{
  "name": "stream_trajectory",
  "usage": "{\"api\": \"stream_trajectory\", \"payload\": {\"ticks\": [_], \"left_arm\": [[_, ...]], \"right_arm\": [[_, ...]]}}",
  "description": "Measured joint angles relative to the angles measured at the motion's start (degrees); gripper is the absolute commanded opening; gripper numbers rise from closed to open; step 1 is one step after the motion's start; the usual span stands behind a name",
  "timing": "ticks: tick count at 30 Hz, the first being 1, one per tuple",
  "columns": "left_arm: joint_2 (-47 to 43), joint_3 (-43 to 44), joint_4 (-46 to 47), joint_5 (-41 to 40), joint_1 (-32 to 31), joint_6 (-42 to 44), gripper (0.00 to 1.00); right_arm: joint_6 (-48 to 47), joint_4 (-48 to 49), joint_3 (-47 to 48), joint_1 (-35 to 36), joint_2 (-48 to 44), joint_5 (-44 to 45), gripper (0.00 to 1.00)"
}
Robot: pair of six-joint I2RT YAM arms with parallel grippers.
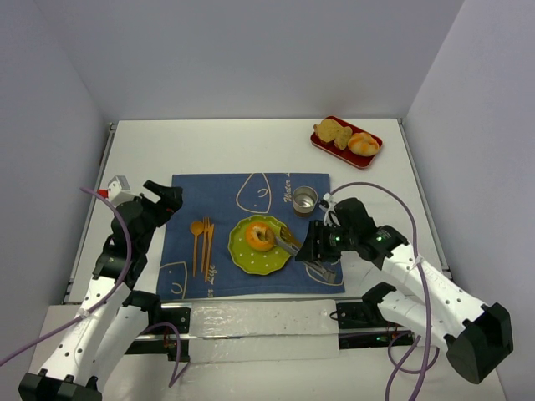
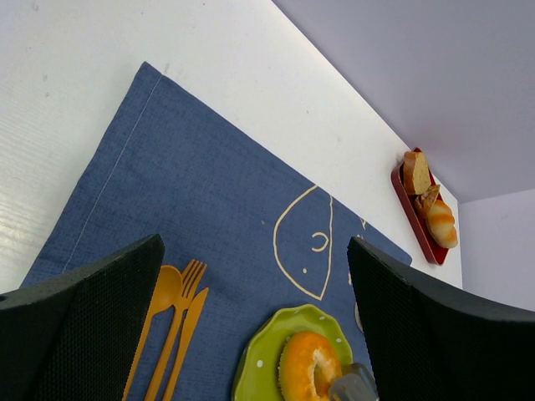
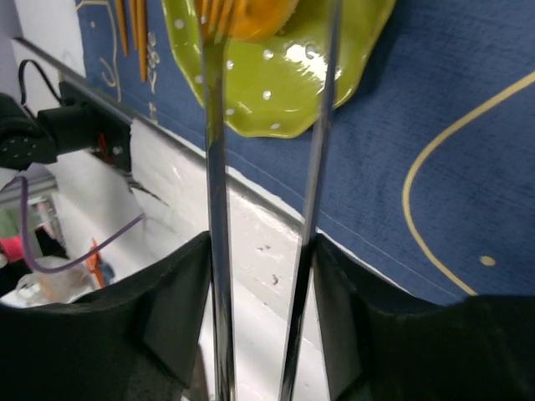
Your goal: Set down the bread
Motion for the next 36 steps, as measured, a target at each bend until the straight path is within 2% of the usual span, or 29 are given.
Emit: {"api": "stream_trajectory", "payload": {"ticks": [2, 7, 15, 20, 24, 36], "left_arm": [[0.0, 0.0, 0.0, 0.0, 0.0, 0.0, 0.99], [0.1, -0.3, 0.0, 0.0, 0.0, 0.0, 0.99], [0.1, -0.3, 0.0, 0.0, 0.0, 0.0, 0.99], [-0.5, -0.3, 0.0, 0.0, 0.0, 0.0, 0.99], [-0.9, -0.3, 0.0, 0.0, 0.0, 0.0, 0.99], [-1.1, -0.3, 0.0, 0.0, 0.0, 0.0, 0.99]], "right_arm": [[-0.1, -1.5, 1.0, 0.0, -0.2, 1.7, 0.62], [-0.1, -3.3, 2.5, 0.0, -1.0, 3.4, 0.62], [-0.6, -8.3, 8.5, 0.0, -2.6, 7.0, 0.53], [-1.0, -10.4, 13.0, 0.0, -3.6, 9.7, 0.53], [-1.3, -11.9, 15.0, 0.0, -3.9, 11.6, 0.47], [-1.9, -11.5, 18.6, 0.0, -2.3, 13.1, 0.36]]}}
